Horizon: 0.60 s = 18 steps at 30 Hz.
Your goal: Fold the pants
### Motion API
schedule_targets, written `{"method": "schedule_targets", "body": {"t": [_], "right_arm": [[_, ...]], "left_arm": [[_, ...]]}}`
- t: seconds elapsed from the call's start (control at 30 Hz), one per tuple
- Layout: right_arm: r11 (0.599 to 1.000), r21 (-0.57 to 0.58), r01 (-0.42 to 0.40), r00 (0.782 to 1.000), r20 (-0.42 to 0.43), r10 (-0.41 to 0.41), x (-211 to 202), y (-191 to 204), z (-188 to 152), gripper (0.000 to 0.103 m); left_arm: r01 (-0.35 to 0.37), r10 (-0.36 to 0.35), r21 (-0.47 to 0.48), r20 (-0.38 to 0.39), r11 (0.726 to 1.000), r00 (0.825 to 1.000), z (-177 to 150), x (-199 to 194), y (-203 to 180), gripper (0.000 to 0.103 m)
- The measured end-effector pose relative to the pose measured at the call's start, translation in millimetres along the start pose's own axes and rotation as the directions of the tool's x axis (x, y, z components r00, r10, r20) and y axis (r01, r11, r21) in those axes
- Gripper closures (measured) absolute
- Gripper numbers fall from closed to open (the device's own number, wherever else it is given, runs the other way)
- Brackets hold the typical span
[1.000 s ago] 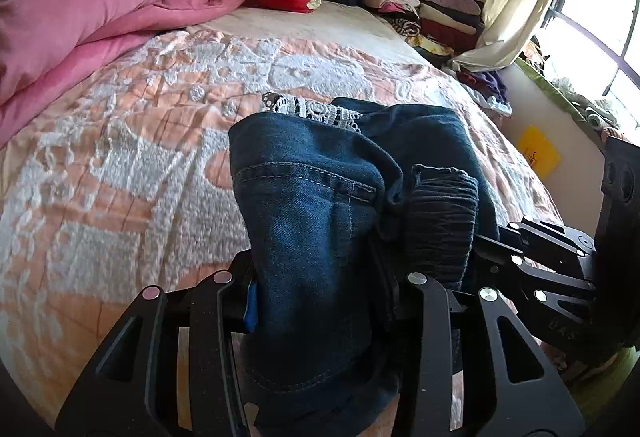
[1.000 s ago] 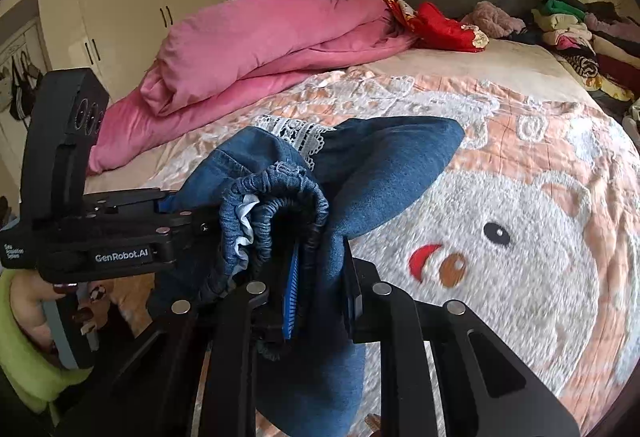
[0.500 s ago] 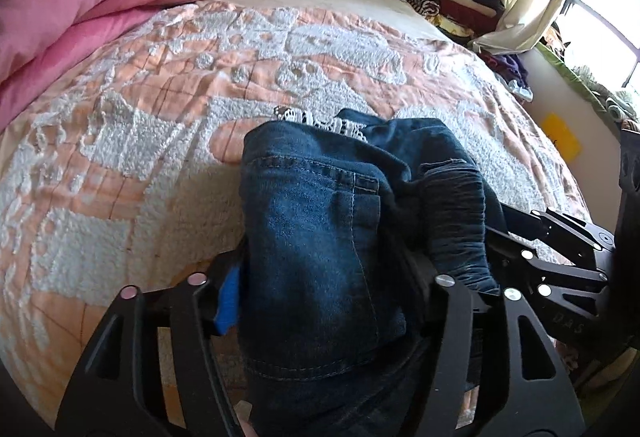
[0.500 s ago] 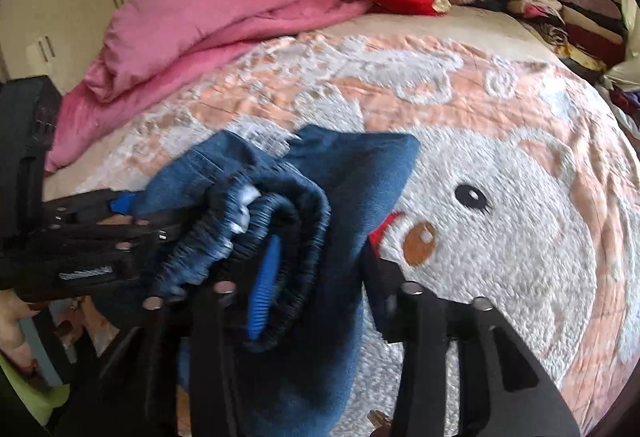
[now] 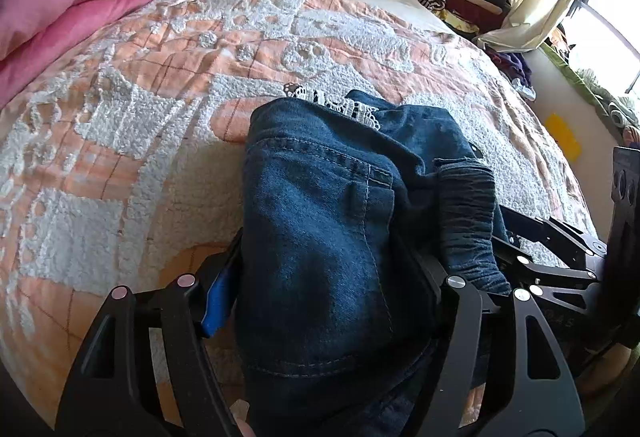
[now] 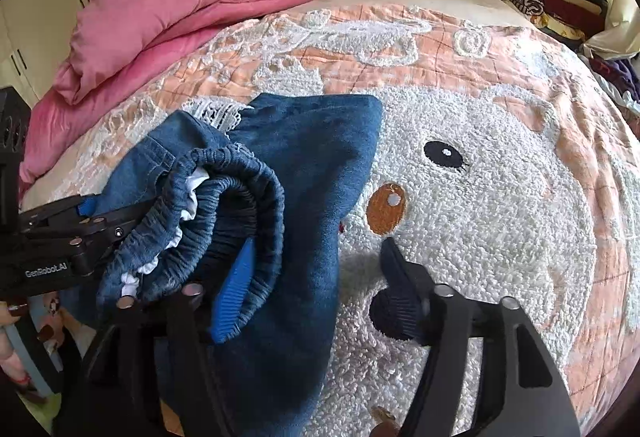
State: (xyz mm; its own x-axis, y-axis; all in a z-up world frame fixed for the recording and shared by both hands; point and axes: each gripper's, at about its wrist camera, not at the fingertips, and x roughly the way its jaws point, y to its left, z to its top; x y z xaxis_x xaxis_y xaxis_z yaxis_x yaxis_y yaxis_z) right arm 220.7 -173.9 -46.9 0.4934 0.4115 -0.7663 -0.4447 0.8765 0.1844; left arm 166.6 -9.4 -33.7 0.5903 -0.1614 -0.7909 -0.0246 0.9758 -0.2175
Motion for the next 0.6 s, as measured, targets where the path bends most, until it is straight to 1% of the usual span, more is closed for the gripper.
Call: {"method": "schedule_targets", "body": {"t": [0.03,0.1,0.17,0.33,0.37,0.43,0.47,0.5,0.6], "right_arm": [[1.000,0.003,0.004,1.000,0.005,-0.004,-2.6,-0.8,-0.8,0.030],[1.000,0.008,0.005,1.000,0.020,-0.005,-10.0,-1.3,-1.7,0.029],[1.000,0.007,0.007,0.999,0.036,-0.008,-18.3,-0.9,-3.2,0.025],[1.000,0.005,0.020,0.996,0.086,-0.020,-40.1,0.0,-5.3,0.010],[1.000,0.007,0.025,0.995,0.101,-0.025,-45.9,-0.1,-6.1,0.010],[1.000,0.006,0.024,0.992,0.121,-0.024,-55.6,0.0,-8.1,0.009],[1.000,0.006,0.022,0.991,0.130,-0.022,-59.6,0.1,-9.0,0.007],[1.000,0.007,0.020,0.989,0.147,-0.021,-65.4,0.5,-10.2,0.006],[1.000,0.005,0.021,0.982,0.185,-0.021,-81.0,2.6,-13.6,0.005]], "left_arm": [[0.000,0.000,-0.001,0.001,1.000,1.000,-0.2,-1.0,0.1,0.040],[-0.001,0.001,-0.003,0.004,1.000,1.000,-0.4,-3.1,-0.3,0.040],[-0.001,0.001,-0.001,0.011,1.000,1.000,-1.4,-7.2,-1.4,0.038],[-0.008,0.008,0.006,0.041,1.000,0.999,-3.3,-21.8,-3.3,0.028],[-0.014,0.013,0.008,0.047,1.000,0.999,-3.2,-24.7,-3.9,0.027],[-0.024,0.023,0.013,0.065,1.000,0.998,-5.0,-33.6,-4.3,0.020],[-0.027,0.026,0.015,0.072,1.000,0.997,-5.8,-37.8,-4.3,0.018],[-0.031,0.030,0.015,0.082,0.999,0.996,-7.0,-42.6,-4.5,0.010],[-0.050,0.048,0.020,0.118,0.999,0.992,-12.0,-59.4,-5.0,0.010]]}}
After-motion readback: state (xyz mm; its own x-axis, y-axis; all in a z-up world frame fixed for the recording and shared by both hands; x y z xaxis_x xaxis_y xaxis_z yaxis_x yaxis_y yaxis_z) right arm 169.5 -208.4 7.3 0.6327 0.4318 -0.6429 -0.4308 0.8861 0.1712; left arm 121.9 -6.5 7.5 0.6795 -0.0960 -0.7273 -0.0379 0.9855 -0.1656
